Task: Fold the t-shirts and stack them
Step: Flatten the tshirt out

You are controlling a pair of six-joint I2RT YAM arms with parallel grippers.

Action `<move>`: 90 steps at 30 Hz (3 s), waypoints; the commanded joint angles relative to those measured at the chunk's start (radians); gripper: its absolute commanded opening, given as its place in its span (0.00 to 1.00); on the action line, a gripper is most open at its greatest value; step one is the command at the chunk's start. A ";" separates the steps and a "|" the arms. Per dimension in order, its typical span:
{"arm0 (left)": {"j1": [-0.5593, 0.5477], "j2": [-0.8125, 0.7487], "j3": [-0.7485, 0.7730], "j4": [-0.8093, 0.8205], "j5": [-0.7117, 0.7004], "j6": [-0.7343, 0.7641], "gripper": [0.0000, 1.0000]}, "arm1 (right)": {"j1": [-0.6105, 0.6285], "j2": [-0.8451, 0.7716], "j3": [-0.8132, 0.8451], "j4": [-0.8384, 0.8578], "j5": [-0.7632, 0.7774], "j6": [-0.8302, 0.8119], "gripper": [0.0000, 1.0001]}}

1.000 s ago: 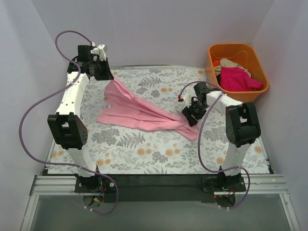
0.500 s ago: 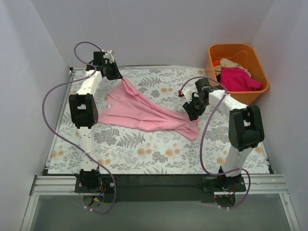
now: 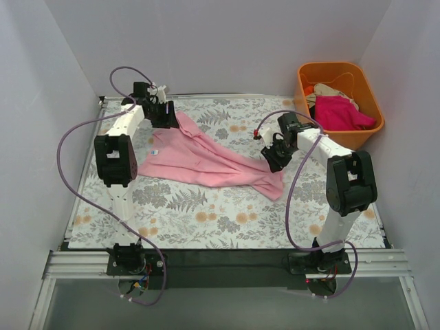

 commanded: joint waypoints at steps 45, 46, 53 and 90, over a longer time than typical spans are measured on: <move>0.007 -0.275 -0.159 -0.232 0.167 0.162 0.00 | -0.017 0.273 0.260 -0.084 0.007 0.107 0.50; 0.010 -0.297 -0.183 -0.238 0.179 0.164 0.00 | -0.017 0.270 0.251 -0.087 0.007 0.096 0.50; 0.024 -0.493 -0.315 -0.324 0.228 0.248 0.00 | -0.008 0.274 0.231 -0.083 0.089 0.050 0.01; 0.092 -0.745 -0.729 -0.400 0.067 0.551 0.00 | -0.036 0.356 0.507 -0.078 -0.101 0.231 0.38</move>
